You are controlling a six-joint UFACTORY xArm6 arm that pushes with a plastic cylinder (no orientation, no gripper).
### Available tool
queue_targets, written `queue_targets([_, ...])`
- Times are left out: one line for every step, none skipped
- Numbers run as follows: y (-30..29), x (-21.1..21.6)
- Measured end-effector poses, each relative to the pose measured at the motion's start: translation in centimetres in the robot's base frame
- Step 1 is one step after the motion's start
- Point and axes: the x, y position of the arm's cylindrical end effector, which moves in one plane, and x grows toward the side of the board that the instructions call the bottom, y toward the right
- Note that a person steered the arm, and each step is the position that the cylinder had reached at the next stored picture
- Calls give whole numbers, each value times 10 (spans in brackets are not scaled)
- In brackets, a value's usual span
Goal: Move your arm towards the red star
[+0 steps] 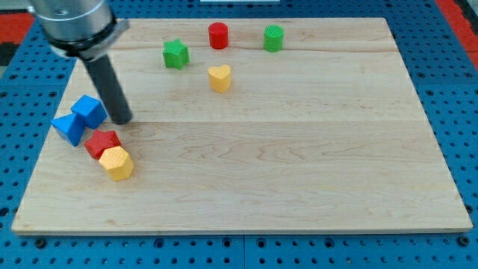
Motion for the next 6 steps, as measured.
queue_targets([65,26])
queue_targets([121,58])
queue_targets([129,136])
queue_targets([61,180])
queue_targets([-24,177])
queue_targets([-101,151])
